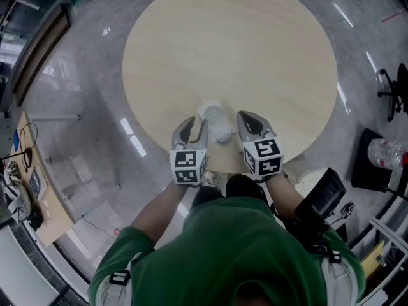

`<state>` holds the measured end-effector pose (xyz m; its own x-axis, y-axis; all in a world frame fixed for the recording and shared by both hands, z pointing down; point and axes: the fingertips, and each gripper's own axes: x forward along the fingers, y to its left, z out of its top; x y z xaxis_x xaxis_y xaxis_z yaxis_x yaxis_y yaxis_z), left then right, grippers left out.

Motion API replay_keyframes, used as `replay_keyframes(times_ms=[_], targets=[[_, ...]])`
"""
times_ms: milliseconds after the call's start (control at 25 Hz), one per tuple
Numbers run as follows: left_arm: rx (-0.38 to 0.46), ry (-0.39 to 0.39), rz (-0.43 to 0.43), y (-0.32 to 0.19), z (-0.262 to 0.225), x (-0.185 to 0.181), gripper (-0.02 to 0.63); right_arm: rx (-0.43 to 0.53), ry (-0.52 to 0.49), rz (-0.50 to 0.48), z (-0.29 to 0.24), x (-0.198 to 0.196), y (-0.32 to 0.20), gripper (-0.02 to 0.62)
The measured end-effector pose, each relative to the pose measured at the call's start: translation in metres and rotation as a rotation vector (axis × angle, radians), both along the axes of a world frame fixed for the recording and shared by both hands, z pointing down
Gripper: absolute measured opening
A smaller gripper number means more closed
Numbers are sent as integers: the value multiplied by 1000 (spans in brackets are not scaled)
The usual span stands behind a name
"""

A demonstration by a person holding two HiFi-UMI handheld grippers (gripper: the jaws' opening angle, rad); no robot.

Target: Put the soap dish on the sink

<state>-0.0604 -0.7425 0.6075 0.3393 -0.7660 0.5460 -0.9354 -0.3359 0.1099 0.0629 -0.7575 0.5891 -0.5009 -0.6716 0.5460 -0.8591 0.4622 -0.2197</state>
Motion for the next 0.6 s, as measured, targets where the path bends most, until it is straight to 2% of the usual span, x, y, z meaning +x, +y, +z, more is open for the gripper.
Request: replay_keyframes(times_ms=[160, 360, 600], targets=[[66, 33, -4, 9, -24, 0, 79, 42, 2, -1, -16, -10, 13, 2], [142, 56, 13, 31, -53, 2, 22, 102, 1, 6, -40, -21, 37, 2], [221, 82, 51, 61, -87, 12, 8, 175, 5, 18, -70, -23, 71, 2]])
